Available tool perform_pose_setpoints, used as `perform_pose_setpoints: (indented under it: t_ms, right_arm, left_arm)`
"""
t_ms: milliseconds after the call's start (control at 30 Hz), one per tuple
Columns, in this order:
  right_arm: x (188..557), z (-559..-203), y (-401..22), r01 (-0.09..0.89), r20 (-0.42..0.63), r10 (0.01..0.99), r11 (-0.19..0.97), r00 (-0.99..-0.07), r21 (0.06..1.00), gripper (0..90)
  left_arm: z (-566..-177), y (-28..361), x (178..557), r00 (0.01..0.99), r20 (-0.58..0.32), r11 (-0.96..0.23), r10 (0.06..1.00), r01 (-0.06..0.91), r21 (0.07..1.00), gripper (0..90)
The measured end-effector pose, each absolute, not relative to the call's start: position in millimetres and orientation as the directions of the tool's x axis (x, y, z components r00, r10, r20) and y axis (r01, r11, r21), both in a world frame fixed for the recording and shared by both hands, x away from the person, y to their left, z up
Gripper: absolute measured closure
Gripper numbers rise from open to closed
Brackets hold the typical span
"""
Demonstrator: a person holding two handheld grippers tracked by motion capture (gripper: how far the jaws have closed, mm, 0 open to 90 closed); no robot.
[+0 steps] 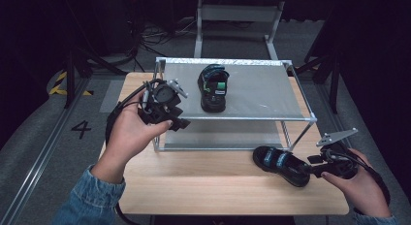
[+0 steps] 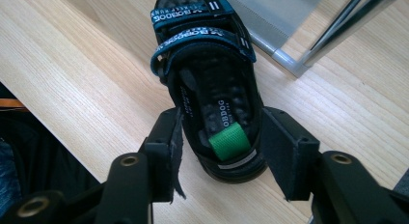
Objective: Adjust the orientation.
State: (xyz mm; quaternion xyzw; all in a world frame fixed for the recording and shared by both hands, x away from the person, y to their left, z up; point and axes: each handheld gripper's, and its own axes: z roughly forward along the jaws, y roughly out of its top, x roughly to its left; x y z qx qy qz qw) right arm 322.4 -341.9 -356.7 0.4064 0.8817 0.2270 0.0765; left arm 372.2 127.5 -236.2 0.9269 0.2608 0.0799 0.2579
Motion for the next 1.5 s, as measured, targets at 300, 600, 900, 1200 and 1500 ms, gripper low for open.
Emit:
perform_pose_setpoints:
  t_ms: [300, 600, 900, 1200, 1500]
  right_arm:
    - [322, -359, -347, 0.710, 0.058, 0.770, 0.553, -0.635, 0.435, 56.3]
    - [326, -366, -337, 0.707, 0.034, 0.761, 0.584, -0.648, 0.399, 59.5]
    - [328, -366, -338, 0.723, 0.015, 0.781, 0.569, -0.624, 0.392, 85.1]
    - [321, -357, -324, 0.689, 0.018, 0.747, 0.603, -0.665, 0.402, 85.7]
    - [311, -354, -293, 0.636, 0.062, 0.672, 0.661, -0.738, 0.398, 85.5]
  left_arm:
    - [-266, 146, 363, 0.829, 0.005, -0.709, 0.559, 0.474, 0.522, 51.7]
    - [-291, 152, 350, 0.824, -0.021, -0.690, 0.567, 0.488, 0.534, 51.0]
    - [-298, 158, 349, 0.815, -0.034, -0.675, 0.578, 0.502, 0.541, 51.2]
    - [-302, 166, 347, 0.796, -0.038, -0.662, 0.604, 0.528, 0.532, 50.9]
    - [-311, 168, 352, 0.796, -0.057, -0.670, 0.603, 0.543, 0.506, 51.0]
